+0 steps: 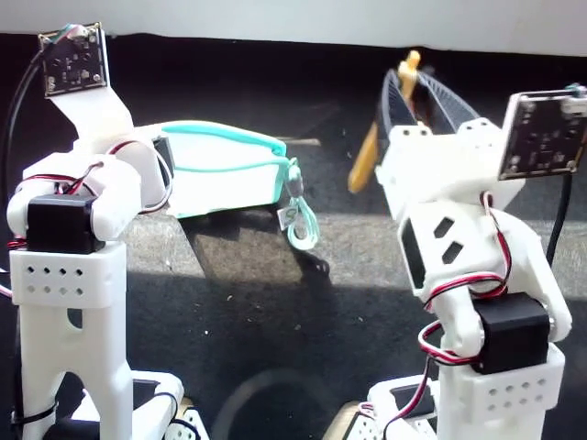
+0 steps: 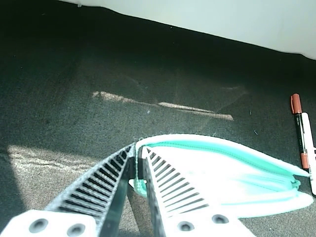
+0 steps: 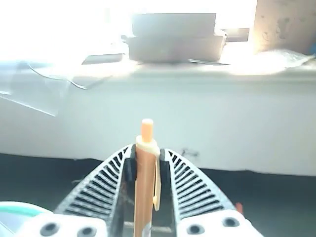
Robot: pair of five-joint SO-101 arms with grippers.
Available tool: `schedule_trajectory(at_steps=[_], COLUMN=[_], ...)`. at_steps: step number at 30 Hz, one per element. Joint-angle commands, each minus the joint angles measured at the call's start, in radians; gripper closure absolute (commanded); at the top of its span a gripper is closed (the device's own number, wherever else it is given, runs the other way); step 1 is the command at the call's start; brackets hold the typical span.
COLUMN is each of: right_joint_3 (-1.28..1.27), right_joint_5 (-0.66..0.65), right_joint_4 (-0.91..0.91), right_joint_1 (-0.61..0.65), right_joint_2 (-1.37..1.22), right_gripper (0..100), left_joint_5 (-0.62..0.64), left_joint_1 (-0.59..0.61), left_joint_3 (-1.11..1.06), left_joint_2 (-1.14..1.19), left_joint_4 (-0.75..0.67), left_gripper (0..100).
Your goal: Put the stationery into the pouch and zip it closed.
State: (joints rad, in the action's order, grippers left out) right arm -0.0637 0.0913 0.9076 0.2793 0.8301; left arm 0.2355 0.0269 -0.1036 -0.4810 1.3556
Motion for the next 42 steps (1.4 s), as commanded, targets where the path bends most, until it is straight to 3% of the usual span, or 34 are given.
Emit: schedule_trajectory(at_steps=[1,17,29,42], right_joint_3=[0.174,0.581,0.584,0.584], right_joint_5=[0.049,0.051,0.054,0.049], right_joint_4=[-0.031,-0.031,-0.024,0.268], right_joint_1=[0.108,0.266,0.354,0.377], right_joint_2=[-0.097,-0.533,-0.693,-0.733], right_gripper=[99.3,99.3,99.3,99.3], left_joint_5=[0.005,0.006,0.008,0.009], left_joint_1=[-0.005,-0.028,-0.027,-0.027], left_joint_3=[-0.007,-0.005,0.002,0.004], left_joint_2=[0.021,0.021,0.019,0.019], left_joint_4=[0.014,0.014,0.014,0.0], left_gripper=[99,99,99,99])
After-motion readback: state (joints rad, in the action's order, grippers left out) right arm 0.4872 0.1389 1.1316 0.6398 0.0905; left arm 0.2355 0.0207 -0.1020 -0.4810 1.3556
